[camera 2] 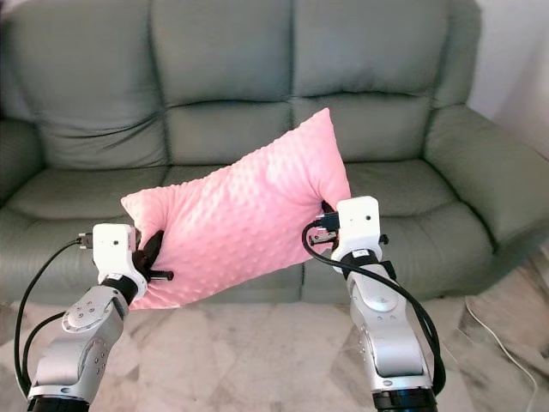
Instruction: Move the pillow to the sofa
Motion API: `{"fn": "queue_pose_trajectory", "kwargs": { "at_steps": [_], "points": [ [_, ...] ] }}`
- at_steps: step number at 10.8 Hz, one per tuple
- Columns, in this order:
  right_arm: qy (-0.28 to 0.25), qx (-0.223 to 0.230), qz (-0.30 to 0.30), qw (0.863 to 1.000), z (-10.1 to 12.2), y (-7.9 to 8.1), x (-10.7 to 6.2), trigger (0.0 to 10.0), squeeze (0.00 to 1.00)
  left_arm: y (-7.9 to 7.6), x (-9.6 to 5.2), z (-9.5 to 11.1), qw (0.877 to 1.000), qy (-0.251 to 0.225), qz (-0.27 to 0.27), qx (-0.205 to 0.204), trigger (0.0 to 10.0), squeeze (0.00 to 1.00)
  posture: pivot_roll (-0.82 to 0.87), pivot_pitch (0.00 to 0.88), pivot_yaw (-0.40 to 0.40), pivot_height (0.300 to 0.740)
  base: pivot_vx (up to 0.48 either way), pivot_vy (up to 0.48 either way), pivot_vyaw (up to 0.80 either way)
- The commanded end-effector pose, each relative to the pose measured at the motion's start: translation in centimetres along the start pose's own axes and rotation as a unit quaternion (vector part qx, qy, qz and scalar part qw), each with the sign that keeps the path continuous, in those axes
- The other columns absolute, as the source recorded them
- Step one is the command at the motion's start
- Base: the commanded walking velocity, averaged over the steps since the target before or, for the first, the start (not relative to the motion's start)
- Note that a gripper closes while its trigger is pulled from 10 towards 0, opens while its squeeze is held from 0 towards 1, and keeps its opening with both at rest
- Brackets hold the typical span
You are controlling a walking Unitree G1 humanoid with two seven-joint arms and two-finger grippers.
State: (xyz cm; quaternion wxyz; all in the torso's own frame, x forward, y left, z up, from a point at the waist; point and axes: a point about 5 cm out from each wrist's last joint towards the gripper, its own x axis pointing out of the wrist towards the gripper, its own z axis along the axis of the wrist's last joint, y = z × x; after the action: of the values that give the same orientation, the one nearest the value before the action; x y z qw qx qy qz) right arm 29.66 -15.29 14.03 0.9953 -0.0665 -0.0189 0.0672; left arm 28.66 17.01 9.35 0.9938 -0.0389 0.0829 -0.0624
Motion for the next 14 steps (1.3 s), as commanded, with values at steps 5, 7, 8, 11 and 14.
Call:
{"fn": "queue_pose_trajectory", "kwargs": {
  "at_steps": [5, 7, 8, 11, 14],
  "points": [
    [-0.025, -0.002, 0.001, 1.0, 1.02, 0.07, 0.07, 10.0, 0.0, 1.54, -0.32, 0.08, 1.0, -0.001, 0.027, -0.01, 10.0, 0.0, -0.18, 0.014, 0.049, 0.74, 0.143, 0.0, 0.0],
    [-0.024, -0.002, 0.001, 1.0, 1.03, 0.11, 0.06, 10.0, 0.0, 1.39, -0.37, 0.05, 1.0, -0.001, 0.023, -0.012, 10.0, 0.0, -0.18, 0.014, 0.05, 0.74, 0.42, 0.0, 0.0],
    [-0.024, -0.002, 0.001, 1.0, 1.03, 0.11, 0.07, 10.0, 0.0, 1.35, -0.36, 0.05, 1.0, 0.0, 0.022, -0.013, 10.0, 0.0, -0.18, 0.014, 0.05, 0.74, 0.439, 0.0, 0.0],
    [-0.023, -0.002, 0.001, 1.0, 0.92, 0.15, 0.04, 10.0, 0.0, 1.3, -0.33, 0.03, 1.0, 0.001, 0.017, -0.015, 10.0, 0.0, -0.18, 0.013, 0.05, 0.74, 0.44, 0.0, 0.0],
    [-0.022, -0.001, -0.001, 1.0, 0.85, 0.09, 0.11, 10.0, 0.0, 1.23, -0.31, -0.06, 1.0, 0.003, 0.014, -0.015, 10.0, 0.0, -0.18, 0.01, 0.05, 0.74, 0.437, 0.0, 0.0]
  ]
}}
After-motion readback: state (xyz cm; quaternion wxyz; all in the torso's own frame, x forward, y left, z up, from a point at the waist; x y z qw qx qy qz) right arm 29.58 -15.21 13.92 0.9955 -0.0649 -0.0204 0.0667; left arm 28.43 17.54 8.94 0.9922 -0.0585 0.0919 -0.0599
